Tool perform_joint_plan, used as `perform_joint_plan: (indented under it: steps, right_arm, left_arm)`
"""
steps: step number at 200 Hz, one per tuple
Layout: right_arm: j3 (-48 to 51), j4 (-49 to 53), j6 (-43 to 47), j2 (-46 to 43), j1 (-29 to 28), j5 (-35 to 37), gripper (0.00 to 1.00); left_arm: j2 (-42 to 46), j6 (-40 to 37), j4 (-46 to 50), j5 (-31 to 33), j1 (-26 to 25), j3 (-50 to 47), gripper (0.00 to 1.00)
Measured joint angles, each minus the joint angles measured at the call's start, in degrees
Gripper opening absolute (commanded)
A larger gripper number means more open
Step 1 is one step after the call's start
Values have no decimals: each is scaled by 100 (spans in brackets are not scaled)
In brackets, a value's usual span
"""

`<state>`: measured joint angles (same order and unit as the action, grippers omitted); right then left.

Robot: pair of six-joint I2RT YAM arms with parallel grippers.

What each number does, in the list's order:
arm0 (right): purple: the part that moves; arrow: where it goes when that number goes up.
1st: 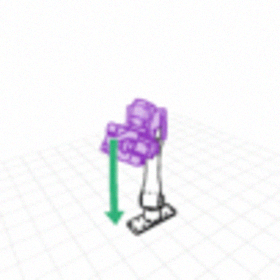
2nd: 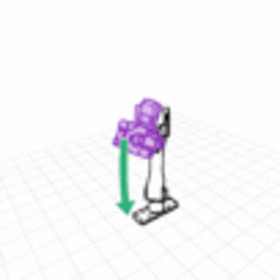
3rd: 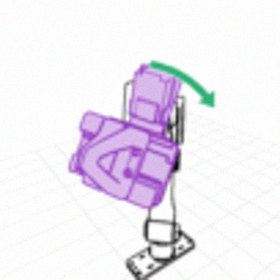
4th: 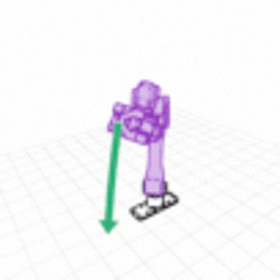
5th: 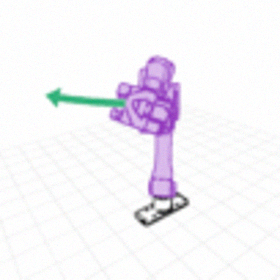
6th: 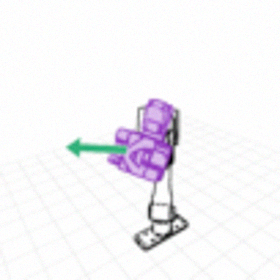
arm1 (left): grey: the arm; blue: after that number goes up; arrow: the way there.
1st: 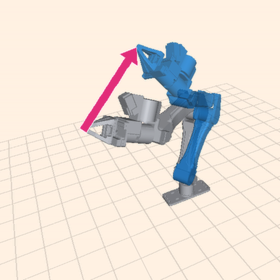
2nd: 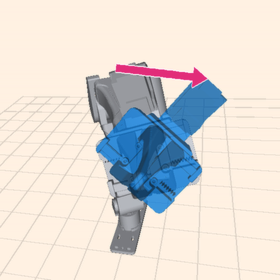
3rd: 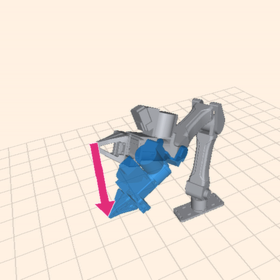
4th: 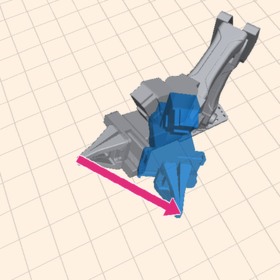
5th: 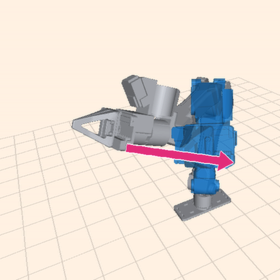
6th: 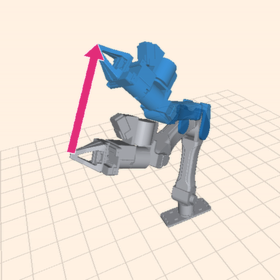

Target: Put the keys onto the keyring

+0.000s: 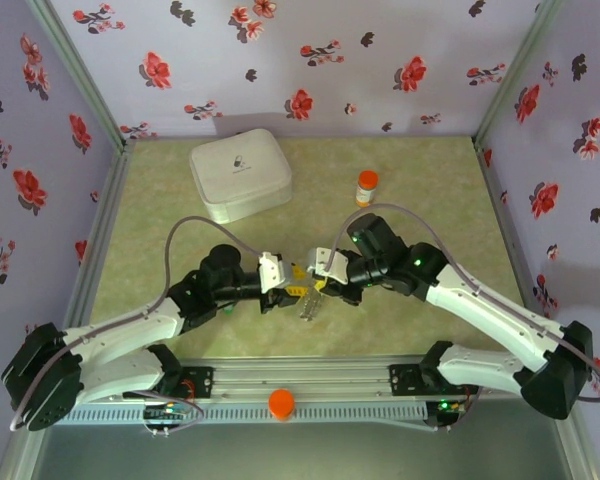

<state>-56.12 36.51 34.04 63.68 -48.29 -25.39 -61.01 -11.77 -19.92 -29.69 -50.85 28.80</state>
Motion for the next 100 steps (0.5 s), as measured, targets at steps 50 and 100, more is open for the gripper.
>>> perform_joint_plan:
  steps: [50, 100]
  right_arm:
    - [-203, 96, 81, 234, -190, 109, 0]
    - [-249, 105, 96, 352, -262, 201, 0]
  left_arm:
    - [-109, -72, 136, -90, 0, 81, 25]
    - [-166, -103, 162, -216, -4, 83, 0]
